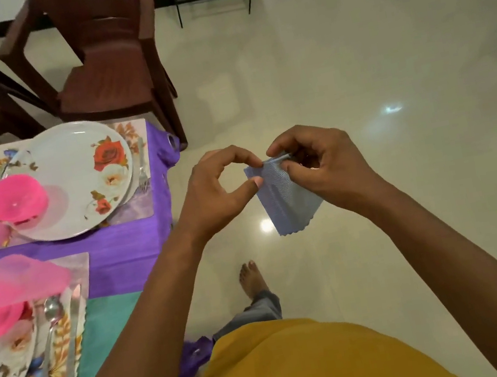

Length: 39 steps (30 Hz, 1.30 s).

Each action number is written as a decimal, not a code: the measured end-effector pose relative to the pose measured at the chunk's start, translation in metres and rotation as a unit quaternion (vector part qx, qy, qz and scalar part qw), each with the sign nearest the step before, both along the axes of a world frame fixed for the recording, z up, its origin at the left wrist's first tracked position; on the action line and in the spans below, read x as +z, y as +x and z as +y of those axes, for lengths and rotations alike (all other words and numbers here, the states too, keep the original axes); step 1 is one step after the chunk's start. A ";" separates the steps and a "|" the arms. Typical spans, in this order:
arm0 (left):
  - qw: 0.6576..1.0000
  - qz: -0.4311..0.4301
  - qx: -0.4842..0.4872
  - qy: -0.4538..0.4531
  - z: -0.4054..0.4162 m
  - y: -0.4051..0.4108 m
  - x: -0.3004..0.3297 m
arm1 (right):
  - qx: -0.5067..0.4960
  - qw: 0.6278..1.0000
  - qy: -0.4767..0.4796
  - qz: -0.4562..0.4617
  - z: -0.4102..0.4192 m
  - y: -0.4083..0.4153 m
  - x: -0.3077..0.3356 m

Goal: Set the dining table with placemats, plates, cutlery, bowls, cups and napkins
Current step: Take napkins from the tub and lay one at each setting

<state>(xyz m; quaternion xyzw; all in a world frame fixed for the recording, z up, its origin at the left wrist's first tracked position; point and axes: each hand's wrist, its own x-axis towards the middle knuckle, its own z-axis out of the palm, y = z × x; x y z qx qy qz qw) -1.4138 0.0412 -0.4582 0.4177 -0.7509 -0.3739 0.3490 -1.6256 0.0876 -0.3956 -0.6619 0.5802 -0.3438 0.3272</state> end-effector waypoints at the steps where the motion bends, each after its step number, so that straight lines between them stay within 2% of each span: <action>1: 1.000 -0.005 0.000 0.003 -0.016 -0.002 0.000 | -0.005 1.000 0.009 -0.001 -0.015 -0.006 0.002; 9: 0.997 -0.065 0.009 0.033 -0.120 -0.006 -0.024 | -0.027 0.999 0.030 -0.023 -0.118 -0.040 0.002; 15: 0.990 -0.092 0.033 0.104 -0.185 -0.013 -0.033 | -0.008 0.999 0.028 -0.033 -0.190 -0.060 -0.005; 21: 0.978 -0.015 0.102 0.183 -0.247 -0.018 -0.019 | 0.004 0.997 0.067 -0.046 -0.287 -0.088 -0.025; 24: 0.972 0.034 0.150 0.177 -0.272 -0.026 -0.009 | 0.031 0.994 0.085 -0.061 -0.339 -0.101 -0.032; 30: 0.951 0.071 0.254 0.165 -0.314 -0.040 0.006 | 0.100 0.982 0.123 -0.100 -0.432 -0.109 -0.037; 35: 0.920 0.106 0.344 0.157 -0.334 -0.033 0.009 | 0.156 0.970 0.142 -0.124 -0.493 -0.092 -0.033; 39: 0.874 0.176 0.430 0.142 -0.346 -0.019 0.014 | 0.203 0.957 0.149 -0.142 -0.536 -0.057 -0.028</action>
